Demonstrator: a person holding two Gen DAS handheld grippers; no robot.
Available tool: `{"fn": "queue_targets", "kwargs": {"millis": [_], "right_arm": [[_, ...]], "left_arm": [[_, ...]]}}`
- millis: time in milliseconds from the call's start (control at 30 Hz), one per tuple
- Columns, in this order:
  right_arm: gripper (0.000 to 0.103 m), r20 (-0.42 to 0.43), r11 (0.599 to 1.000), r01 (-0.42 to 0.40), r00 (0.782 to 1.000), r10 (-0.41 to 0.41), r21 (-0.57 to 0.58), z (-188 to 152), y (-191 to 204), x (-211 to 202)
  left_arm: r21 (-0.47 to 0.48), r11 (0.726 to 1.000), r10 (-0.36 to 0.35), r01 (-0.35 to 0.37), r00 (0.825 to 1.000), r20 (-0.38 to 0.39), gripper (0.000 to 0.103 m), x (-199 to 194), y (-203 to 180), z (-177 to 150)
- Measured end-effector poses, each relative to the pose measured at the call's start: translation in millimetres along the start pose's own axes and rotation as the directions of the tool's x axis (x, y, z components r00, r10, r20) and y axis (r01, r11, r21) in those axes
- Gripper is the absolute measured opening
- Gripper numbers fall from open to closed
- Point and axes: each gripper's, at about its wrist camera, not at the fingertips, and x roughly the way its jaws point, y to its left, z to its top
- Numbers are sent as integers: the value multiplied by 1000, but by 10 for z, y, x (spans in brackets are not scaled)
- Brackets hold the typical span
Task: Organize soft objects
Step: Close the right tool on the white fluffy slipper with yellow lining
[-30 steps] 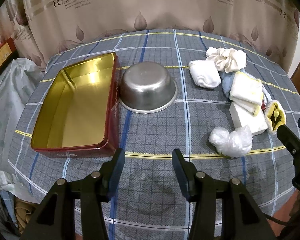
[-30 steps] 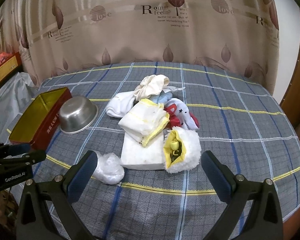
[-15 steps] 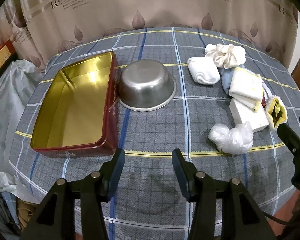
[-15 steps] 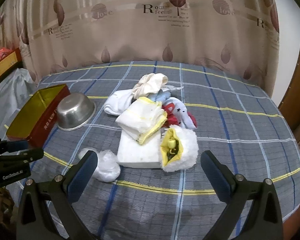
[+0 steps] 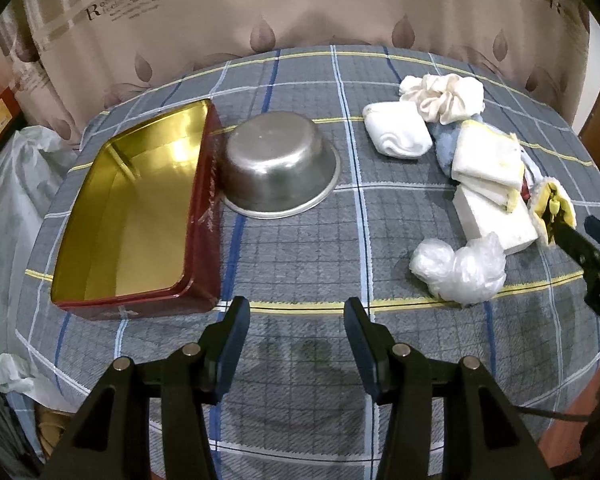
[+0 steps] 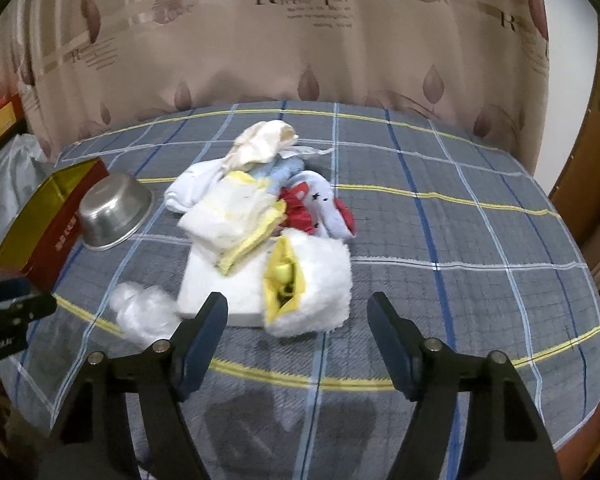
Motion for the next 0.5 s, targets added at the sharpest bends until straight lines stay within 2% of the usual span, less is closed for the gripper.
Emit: {"fn": "queue_targets", "kwargs": {"millis": [300, 467, 500], "right_arm": [[68, -13, 1000, 12, 1000, -11, 13, 123, -101, 283], [61, -38, 1000, 3, 999, -2, 19, 134, -170, 425], [55, -41, 1000, -4, 999, 5, 20, 132, -177, 442]], "left_arm": [[29, 999, -18, 18, 1000, 4, 50, 79, -118, 73], [56, 997, -44, 44, 999, 9, 50, 102, -206, 122], [60, 997, -50, 50, 999, 10, 50, 99, -222, 124]]}}
